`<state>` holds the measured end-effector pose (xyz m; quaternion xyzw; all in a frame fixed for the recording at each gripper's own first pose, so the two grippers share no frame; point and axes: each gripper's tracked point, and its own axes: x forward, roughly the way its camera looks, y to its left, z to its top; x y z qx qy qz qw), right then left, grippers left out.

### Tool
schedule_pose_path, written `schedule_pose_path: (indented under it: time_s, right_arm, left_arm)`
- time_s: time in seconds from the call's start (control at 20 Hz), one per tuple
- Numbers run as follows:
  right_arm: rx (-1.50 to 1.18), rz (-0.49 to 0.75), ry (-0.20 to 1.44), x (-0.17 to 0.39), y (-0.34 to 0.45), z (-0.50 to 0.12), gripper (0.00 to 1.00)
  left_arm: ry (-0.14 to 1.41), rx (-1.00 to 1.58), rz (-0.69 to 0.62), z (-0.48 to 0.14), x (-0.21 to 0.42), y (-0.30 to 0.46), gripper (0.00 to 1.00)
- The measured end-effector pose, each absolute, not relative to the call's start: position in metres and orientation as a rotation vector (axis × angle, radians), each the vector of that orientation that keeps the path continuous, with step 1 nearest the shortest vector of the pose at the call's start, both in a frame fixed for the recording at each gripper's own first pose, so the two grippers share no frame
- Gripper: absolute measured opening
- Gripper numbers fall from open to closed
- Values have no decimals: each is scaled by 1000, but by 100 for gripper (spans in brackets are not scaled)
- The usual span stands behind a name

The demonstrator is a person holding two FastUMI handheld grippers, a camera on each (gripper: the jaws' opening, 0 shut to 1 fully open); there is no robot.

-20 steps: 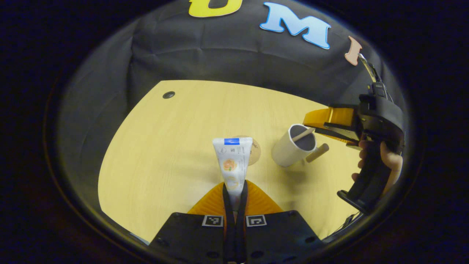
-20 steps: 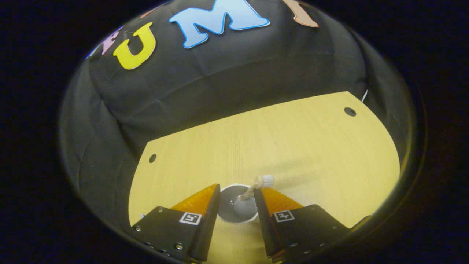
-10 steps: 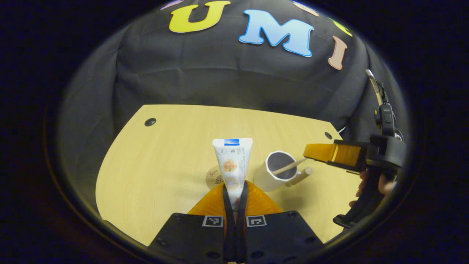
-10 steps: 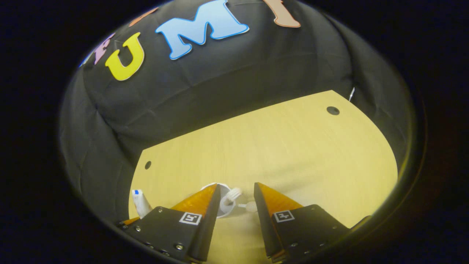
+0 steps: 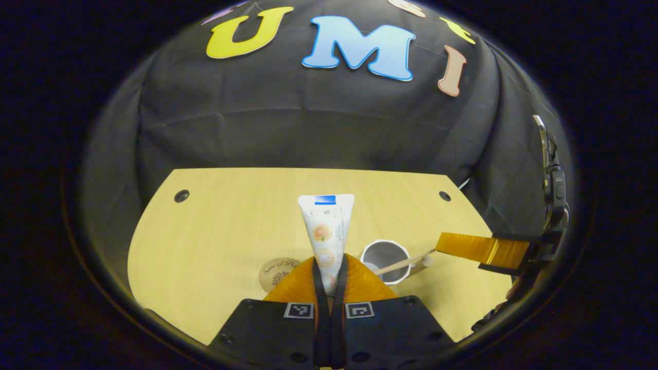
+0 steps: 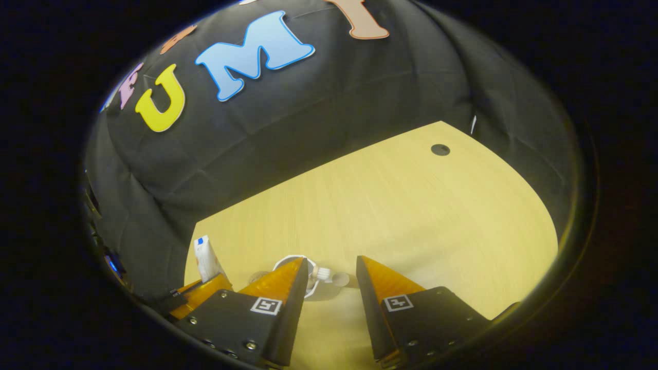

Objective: Put the toothbrush and toothpaste on the desktop into the cup, then pick up the cup and place it on the coaster on the desktop.

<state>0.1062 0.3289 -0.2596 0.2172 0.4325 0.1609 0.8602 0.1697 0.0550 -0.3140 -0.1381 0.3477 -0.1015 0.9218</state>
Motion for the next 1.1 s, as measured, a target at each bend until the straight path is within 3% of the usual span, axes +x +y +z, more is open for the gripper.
schedule_pose_path:
  time_s: [0.45, 0.5, 0.55, 1.1]
  right_arm:
    - [512, 370, 901, 99, 318, -242, 57]
    - [517, 368, 899, 100, 315, -240, 62]
    - [525, 364, 897, 100, 312, -239, 57]
    - [578, 244, 902, 104, 249, -255, 57]
  left_arm:
    - [654, -287, -309, -319, 212, 3, 8]
    - [653, -289, -316, -320, 215, 0, 8]
    - [658, -286, -319, -323, 217, -3, 8]
    - [574, -248, -367, -304, 247, -31, 8]
